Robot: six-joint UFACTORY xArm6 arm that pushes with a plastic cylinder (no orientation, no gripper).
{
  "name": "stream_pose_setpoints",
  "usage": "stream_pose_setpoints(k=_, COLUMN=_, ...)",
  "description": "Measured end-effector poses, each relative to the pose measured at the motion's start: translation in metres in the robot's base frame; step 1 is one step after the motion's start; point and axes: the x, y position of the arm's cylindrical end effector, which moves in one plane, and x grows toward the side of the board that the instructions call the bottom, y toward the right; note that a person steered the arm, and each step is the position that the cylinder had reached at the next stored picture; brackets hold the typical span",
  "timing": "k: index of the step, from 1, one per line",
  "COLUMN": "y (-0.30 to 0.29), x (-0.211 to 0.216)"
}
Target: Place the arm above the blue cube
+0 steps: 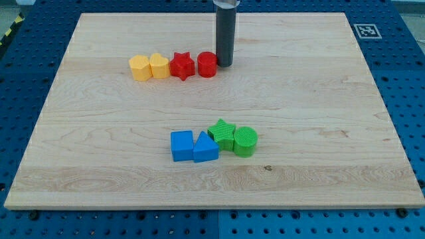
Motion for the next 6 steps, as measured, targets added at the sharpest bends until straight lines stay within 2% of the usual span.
stream_pose_setpoints(k=3, y=0.004, x=0.024)
stream_pose_setpoints(k=5, y=-0.006, x=0.085)
stream_pose_setpoints(k=6, y=-0.062, x=0.107)
